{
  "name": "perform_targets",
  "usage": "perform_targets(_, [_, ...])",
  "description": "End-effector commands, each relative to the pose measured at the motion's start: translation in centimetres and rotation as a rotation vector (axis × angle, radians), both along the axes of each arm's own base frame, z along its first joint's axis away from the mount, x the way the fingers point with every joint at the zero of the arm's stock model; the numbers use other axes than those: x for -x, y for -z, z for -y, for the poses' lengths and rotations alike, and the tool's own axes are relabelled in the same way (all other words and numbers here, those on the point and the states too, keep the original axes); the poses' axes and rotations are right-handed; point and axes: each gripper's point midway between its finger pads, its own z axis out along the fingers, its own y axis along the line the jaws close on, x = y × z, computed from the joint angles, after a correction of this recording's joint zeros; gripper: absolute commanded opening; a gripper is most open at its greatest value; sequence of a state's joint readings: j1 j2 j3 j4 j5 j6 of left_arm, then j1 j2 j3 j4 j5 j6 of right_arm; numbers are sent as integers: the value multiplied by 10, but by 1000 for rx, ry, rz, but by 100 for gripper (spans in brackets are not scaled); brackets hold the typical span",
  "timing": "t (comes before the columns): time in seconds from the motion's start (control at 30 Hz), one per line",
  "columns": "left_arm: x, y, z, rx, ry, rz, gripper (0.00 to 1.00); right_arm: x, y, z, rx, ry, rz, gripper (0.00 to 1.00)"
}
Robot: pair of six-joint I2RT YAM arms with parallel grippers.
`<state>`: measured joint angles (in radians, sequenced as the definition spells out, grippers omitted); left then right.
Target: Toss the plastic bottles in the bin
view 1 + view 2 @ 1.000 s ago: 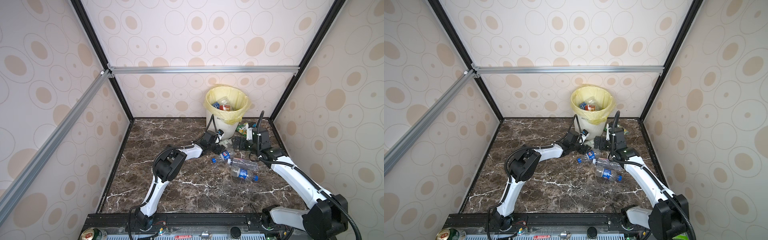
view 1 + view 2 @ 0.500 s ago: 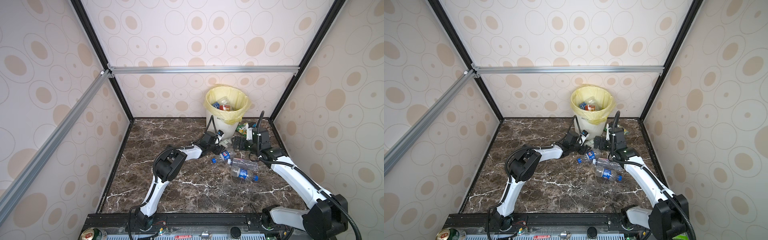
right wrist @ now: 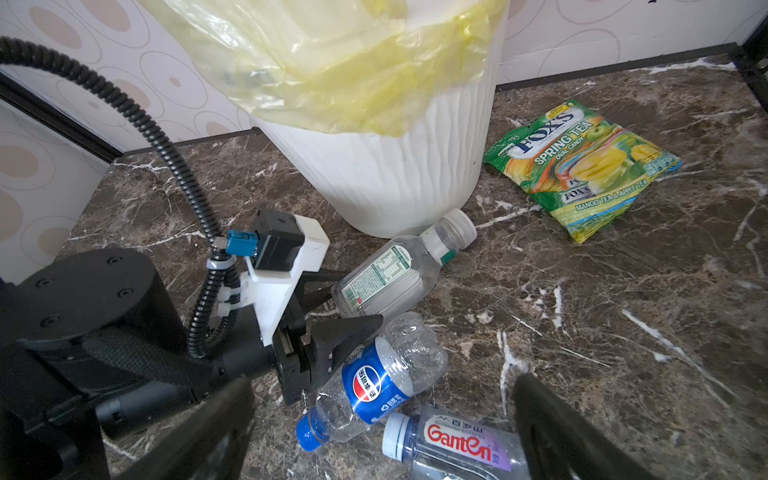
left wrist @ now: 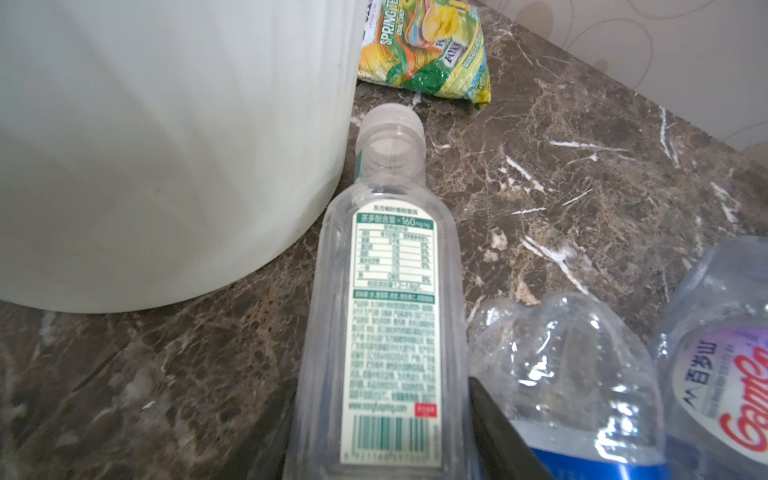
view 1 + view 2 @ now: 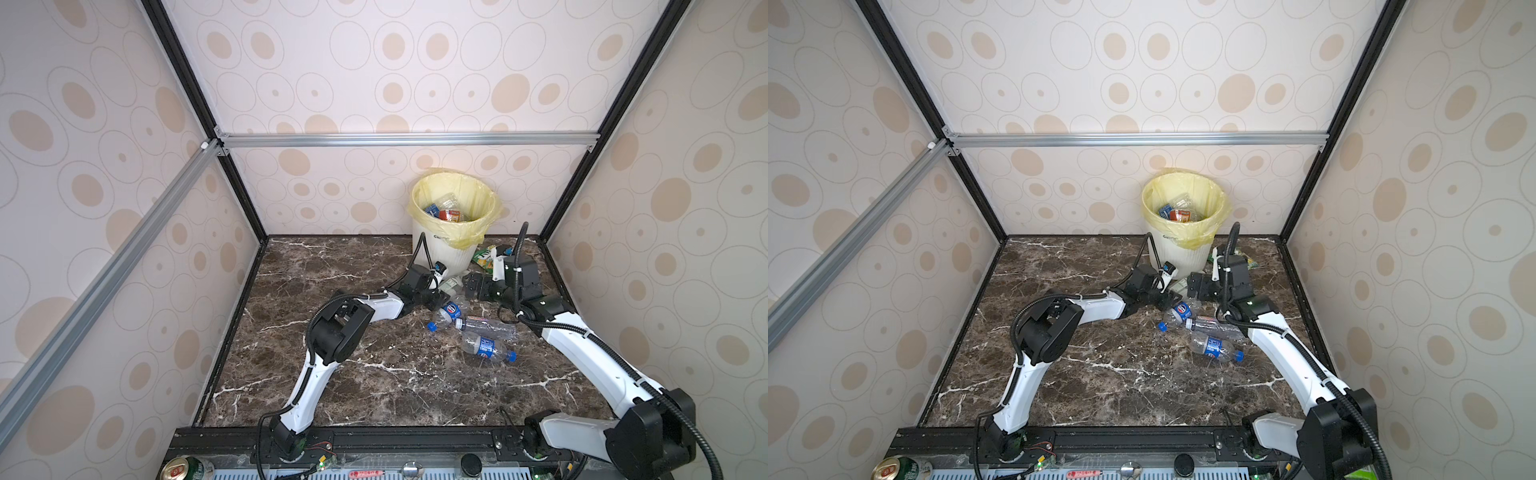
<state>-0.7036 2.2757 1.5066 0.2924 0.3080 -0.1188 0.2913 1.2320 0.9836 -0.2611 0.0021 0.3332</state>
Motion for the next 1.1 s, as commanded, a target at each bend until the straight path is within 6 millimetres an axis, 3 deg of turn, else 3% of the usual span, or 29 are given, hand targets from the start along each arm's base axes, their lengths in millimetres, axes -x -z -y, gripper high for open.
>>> perform_targets(0.0, [2, -22, 1, 31, 0, 38, 51, 1, 1, 2, -9, 10, 1, 100])
perform_targets(0.43, [10, -67, -15, 61, -39, 100, 48, 2, -4, 0, -68, 31, -15, 100])
perform_targets(0.53, [12, -80, -16, 77, -40, 106, 47, 1, -3, 11, -86, 86, -38, 100])
perform_targets(0.73, [18, -109, -15, 134, -26, 109, 47, 3, -1, 13, -142, 140, -84, 100])
perform_targets(1.07, [62, -144, 11, 220, 58, 85, 46, 1, -6, 10, -346, 166, -142, 100])
